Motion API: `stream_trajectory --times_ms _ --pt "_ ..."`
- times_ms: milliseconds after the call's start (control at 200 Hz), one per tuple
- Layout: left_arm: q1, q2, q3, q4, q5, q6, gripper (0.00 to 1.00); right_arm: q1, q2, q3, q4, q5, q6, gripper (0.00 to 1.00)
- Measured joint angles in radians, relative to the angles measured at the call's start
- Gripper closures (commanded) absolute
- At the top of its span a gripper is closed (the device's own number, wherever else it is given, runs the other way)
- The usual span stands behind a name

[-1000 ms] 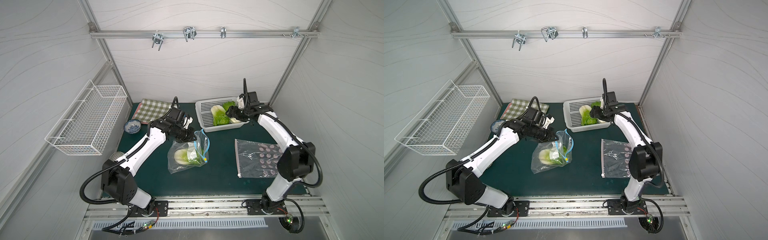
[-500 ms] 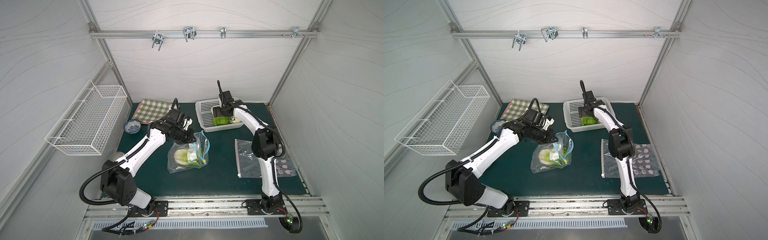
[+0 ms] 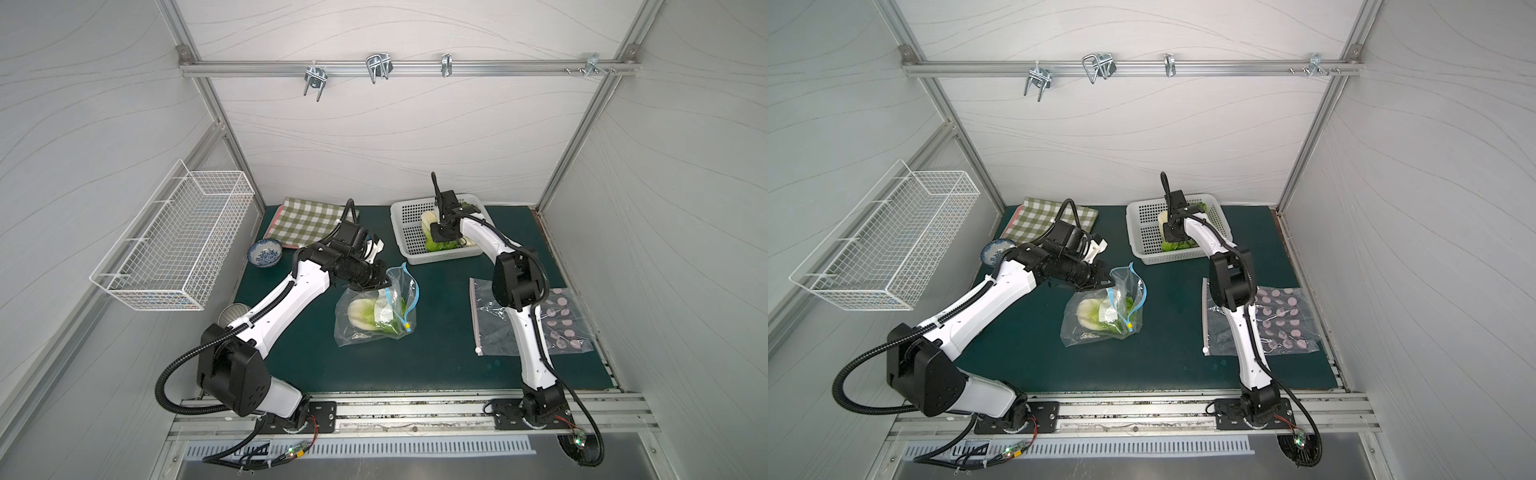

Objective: Put the chinese cabbages into a zipper bag and zip it
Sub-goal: Pick up the Chinese cabbage from the basket, then place the Chinese cabbage in the zipper food storage bag.

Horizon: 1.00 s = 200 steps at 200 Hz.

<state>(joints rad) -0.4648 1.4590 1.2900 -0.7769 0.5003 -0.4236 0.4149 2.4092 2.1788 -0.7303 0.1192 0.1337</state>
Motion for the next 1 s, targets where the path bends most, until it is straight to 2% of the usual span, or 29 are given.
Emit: stream_trajectory --times_ms 150,325,435,530,740,835,1000 --pt "0.000 0.000 -0.002 0.000 -0.002 0.002 1.00 0.001 -0.048 -0.027 0.005 -0.073 0.025 0.89" --pt "0.001 0.000 -0.009 0.000 -0.013 0.002 1.00 0.006 -0.156 -0.061 0.004 -0.166 0.061 0.92" --pt "0.001 0.000 -0.010 0.001 -0.015 0.004 1.00 0.011 -0.280 -0.098 0.005 -0.241 0.108 0.94" --pt "0.001 0.000 -0.010 0.000 -0.020 0.006 1.00 0.026 -0.460 -0.229 0.019 -0.312 0.154 0.95" --pt "0.001 0.000 0.000 -0.003 -0.037 0.021 1.00 0.106 -0.916 -0.655 -0.016 -0.493 0.231 0.96" --pt "-0.006 0.000 0.012 -0.003 -0.041 0.021 1.00 0.108 -1.030 -0.763 -0.112 -0.581 0.241 0.97" --pt "-0.051 0.012 0.042 -0.011 -0.072 0.028 1.00 0.107 -1.124 -0.849 -0.265 -0.707 0.248 0.98"
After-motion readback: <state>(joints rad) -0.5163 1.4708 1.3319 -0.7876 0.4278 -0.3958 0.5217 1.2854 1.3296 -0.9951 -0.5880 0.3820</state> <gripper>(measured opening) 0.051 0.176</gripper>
